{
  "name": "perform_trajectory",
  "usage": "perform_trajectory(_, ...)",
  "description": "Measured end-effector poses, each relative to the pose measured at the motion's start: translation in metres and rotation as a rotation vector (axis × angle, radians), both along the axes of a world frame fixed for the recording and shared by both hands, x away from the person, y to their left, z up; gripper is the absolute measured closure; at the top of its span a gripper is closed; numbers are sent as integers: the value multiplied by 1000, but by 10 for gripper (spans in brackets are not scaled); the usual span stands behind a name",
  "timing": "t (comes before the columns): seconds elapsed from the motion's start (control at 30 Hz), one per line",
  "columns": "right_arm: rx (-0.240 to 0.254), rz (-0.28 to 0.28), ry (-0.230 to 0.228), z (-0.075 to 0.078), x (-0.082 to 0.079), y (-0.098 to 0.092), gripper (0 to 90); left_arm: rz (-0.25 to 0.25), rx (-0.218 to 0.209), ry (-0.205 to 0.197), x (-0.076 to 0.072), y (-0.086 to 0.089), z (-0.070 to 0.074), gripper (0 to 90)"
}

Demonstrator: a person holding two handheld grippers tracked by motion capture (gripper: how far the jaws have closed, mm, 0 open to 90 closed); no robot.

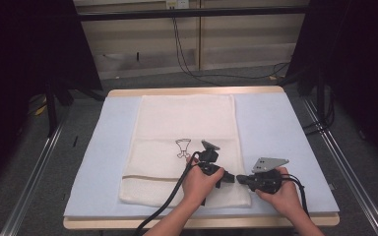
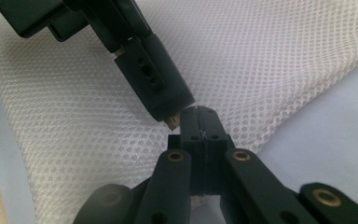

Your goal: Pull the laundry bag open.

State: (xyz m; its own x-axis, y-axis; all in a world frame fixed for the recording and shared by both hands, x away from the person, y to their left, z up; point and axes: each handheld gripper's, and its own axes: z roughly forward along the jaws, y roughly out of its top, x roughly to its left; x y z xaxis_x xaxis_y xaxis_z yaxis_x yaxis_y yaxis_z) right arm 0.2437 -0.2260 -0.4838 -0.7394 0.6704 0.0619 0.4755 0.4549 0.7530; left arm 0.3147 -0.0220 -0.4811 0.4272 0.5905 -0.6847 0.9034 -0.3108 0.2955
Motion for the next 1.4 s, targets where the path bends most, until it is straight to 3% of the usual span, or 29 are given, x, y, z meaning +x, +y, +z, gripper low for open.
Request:
perform_trajectory(0.27, 8, 2, -5, -1, -1, -1, 900, 23, 11, 21, 0, -2, 0, 865)
perform_trajectory(0.37, 5, 1, -13, -2, -2, 0, 900, 23, 20, 12, -1, -2, 1, 870)
perform_trajectory(0.87, 4, -5, -18, -3, -3, 0, 900, 19, -2, 40, 2, 7, 4, 874)
perform_trajectory(1.4, -13, 2, -19, -1, -4, 2, 900, 3, 12, 34, 3, 16, 8, 875)
